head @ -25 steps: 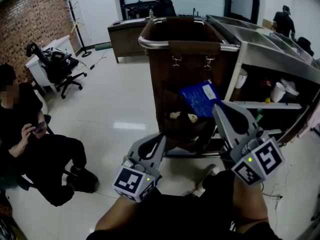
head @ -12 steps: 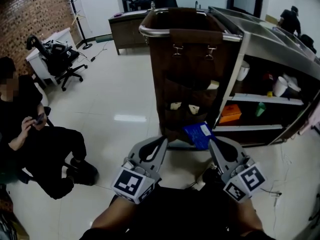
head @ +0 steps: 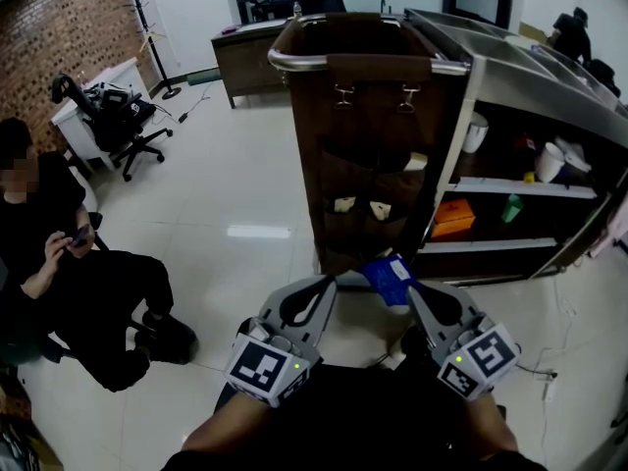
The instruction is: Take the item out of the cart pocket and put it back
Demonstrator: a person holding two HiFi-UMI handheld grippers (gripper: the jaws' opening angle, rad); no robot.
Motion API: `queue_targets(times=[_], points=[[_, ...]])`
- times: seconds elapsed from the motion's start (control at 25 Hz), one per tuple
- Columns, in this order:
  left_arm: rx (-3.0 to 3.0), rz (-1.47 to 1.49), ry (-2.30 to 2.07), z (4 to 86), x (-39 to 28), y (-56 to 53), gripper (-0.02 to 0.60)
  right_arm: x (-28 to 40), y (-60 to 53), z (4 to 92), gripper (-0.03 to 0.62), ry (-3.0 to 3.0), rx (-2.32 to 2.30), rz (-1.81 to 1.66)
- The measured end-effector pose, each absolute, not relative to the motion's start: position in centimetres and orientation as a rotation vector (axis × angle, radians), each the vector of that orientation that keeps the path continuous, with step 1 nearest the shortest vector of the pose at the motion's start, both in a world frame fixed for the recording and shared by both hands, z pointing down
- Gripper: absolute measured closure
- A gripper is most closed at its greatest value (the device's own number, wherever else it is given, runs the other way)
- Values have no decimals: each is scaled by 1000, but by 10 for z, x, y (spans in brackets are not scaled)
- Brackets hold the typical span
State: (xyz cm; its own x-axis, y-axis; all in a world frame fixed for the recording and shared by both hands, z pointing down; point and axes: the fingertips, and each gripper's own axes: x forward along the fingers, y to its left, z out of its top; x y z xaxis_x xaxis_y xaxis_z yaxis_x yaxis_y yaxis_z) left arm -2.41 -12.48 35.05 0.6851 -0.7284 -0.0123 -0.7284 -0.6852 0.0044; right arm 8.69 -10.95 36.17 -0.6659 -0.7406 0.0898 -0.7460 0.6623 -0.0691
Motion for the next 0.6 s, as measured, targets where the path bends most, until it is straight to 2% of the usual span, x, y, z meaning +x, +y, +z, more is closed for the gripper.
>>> queue_targets(times=[0.6], points=[[-2854,2,1253,344,-24,-128,581,87,-109,363,579,-2829,1255,179]])
